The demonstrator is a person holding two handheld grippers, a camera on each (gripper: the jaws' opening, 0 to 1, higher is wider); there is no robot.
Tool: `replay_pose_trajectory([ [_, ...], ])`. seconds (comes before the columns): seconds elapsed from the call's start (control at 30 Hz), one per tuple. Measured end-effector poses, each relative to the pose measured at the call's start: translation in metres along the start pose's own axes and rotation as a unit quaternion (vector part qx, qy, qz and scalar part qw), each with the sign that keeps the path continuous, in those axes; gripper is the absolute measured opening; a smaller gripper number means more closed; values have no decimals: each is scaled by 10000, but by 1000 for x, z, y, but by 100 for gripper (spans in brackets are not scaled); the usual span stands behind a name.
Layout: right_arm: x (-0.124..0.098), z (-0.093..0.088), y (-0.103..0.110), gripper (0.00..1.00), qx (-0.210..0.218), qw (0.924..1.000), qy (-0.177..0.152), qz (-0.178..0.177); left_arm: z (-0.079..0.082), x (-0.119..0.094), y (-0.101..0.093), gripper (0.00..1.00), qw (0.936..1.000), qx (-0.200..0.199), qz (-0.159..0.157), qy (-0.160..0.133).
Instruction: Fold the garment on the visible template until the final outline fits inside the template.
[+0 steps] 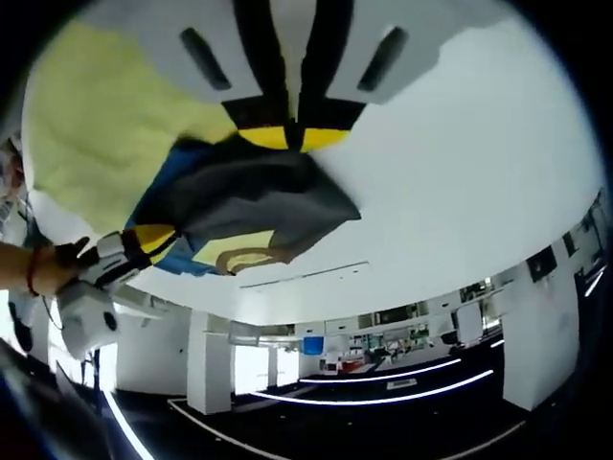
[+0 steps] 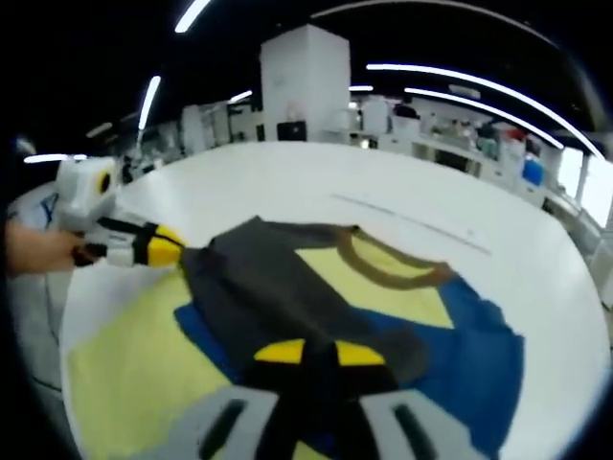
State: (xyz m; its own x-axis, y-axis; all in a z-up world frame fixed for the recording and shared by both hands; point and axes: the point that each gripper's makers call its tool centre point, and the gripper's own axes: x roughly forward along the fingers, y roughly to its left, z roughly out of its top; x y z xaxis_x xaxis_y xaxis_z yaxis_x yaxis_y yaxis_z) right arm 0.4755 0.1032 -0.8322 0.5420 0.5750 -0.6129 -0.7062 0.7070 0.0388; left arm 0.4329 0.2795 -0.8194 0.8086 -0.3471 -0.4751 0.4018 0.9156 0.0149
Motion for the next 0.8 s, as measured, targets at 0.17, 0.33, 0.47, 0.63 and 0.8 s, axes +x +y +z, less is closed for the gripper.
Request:
replay_pose_trajectory([
  [0.17, -3, -1, -1, 0, -8, 10000, 30, -46, 2, -5, -6, 0, 9999, 39, -31, -87],
  [0.33, -15, 4, 2, 0, -43, 10000, -33, 13, 4, -10, -5, 0, 9998, -6, 47, -194],
  [0.47, -29, 2, -5, 0, 99, 9999, -77, -73, 0, -15, -3, 0, 9997, -57, 132, -212],
  [0.63, -50, -2, -20, 0, 433, 9979, -248, -419, -3, -21, -4, 0, 9994, -66, 233, -235],
  [0.8, -74, -15, -28, 0, 897, 9926, -418, -704, -16, -23, -7, 0, 9995, -51, 294, -87],
])
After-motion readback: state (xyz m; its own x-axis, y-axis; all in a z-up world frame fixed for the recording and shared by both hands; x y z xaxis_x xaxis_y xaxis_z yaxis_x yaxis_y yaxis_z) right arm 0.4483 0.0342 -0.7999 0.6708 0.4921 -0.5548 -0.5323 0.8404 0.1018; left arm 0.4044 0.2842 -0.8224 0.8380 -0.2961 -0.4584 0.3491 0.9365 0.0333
